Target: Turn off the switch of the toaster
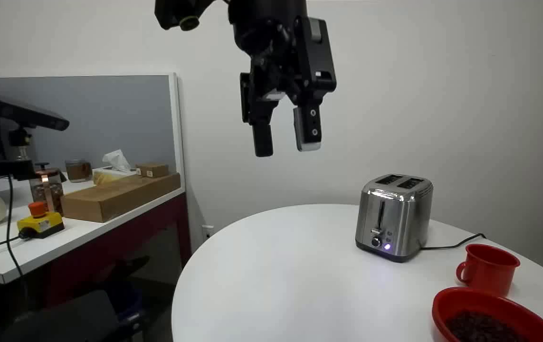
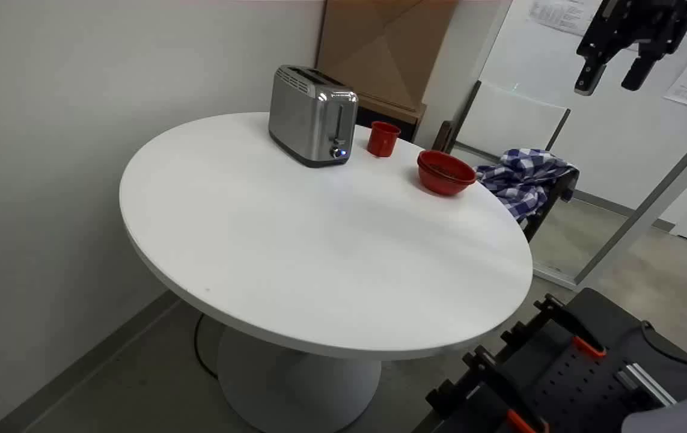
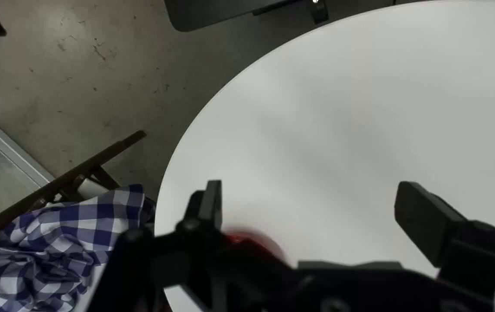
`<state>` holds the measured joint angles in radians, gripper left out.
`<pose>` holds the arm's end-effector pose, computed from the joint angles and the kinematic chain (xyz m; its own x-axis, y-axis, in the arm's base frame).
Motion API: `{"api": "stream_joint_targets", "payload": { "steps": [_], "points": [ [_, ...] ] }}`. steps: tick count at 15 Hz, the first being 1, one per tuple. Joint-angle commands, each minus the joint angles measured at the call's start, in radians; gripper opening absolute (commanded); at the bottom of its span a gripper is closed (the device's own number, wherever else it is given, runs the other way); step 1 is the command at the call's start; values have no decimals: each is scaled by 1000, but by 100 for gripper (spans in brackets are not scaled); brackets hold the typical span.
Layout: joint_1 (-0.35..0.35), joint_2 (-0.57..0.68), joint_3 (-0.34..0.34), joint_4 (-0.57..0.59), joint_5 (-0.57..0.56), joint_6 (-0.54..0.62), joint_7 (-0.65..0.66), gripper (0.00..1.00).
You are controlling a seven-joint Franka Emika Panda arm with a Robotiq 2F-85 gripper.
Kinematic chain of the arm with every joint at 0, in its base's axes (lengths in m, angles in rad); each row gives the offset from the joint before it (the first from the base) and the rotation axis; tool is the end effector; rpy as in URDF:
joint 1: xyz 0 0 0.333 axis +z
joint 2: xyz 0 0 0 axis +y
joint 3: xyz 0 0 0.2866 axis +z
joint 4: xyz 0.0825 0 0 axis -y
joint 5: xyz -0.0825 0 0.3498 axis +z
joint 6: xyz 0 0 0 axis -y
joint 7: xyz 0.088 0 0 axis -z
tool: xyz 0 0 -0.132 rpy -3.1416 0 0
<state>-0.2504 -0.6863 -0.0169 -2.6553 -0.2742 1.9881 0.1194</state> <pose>0.3108 -0.1086 0.4198 0.9633 -0.2661 0.0347 -0.2666 -0.9342 0.2368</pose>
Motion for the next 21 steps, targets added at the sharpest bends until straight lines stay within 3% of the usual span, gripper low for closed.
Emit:
{"api": "stream_joint_targets", "payload": {
  "steps": [1, 6, 9, 15, 21],
  "points": [
    [18, 0, -15, 2, -10, -5, 9, 100],
    [18, 0, -15, 2, -10, -5, 9, 100],
    [33, 61, -12, 31, -15, 78, 3, 100],
    [78, 280, -16, 143, -1, 285, -40, 100],
    [90, 531, -27, 299, -19, 385, -101, 100]
  ]
}}
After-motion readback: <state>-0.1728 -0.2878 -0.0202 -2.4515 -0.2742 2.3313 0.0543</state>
